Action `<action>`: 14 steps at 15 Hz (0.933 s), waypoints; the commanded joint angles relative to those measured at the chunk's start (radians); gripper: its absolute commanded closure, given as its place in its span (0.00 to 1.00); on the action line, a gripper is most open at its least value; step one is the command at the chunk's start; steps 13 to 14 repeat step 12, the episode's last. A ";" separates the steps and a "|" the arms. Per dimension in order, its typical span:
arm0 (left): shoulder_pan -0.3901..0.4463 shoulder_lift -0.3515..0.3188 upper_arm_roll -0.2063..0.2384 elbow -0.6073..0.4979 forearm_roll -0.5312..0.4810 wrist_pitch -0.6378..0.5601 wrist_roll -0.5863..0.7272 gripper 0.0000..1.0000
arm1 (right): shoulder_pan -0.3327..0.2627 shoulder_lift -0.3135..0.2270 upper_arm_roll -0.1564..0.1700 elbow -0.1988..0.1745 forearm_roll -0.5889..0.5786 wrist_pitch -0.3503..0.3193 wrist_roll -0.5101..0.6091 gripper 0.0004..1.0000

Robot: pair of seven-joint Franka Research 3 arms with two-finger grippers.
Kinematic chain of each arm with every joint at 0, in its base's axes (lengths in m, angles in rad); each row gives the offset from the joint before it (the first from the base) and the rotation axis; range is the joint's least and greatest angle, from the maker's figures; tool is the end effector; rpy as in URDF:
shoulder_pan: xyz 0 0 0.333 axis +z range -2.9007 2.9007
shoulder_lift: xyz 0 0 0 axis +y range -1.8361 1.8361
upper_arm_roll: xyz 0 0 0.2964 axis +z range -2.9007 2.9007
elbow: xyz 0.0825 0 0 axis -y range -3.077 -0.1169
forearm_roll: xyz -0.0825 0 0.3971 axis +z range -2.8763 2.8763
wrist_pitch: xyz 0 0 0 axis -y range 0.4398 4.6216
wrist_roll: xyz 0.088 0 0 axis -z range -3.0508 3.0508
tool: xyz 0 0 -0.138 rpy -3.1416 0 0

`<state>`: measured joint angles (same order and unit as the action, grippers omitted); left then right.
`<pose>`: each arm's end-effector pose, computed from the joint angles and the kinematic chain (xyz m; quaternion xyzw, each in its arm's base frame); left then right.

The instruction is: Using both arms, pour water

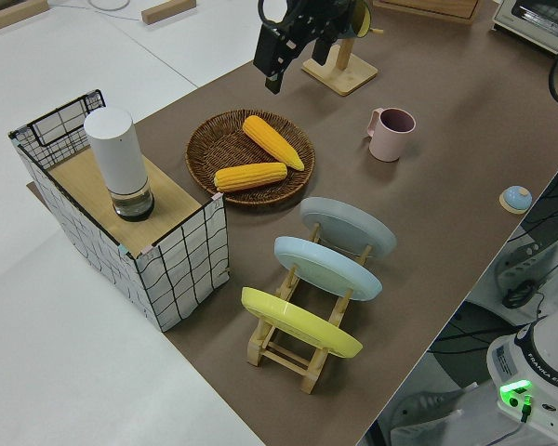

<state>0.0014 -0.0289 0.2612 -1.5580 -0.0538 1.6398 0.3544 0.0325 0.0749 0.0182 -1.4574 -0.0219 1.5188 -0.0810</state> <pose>0.5520 0.1431 0.6029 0.9970 -0.0453 0.0615 0.0125 0.5836 0.0261 0.5810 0.9978 0.0653 -0.0069 0.0102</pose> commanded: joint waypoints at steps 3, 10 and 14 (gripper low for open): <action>-0.199 -0.029 0.015 -0.014 0.086 -0.049 -0.104 0.00 | -0.013 -0.015 0.008 -0.014 0.003 0.000 -0.022 0.01; -0.311 -0.029 0.012 -0.025 0.089 -0.101 -0.107 0.00 | -0.013 -0.015 0.008 -0.014 0.003 0.000 -0.022 0.01; -0.305 -0.023 0.009 -0.024 0.089 -0.110 -0.095 0.00 | -0.013 -0.015 0.008 -0.014 0.003 0.000 -0.022 0.01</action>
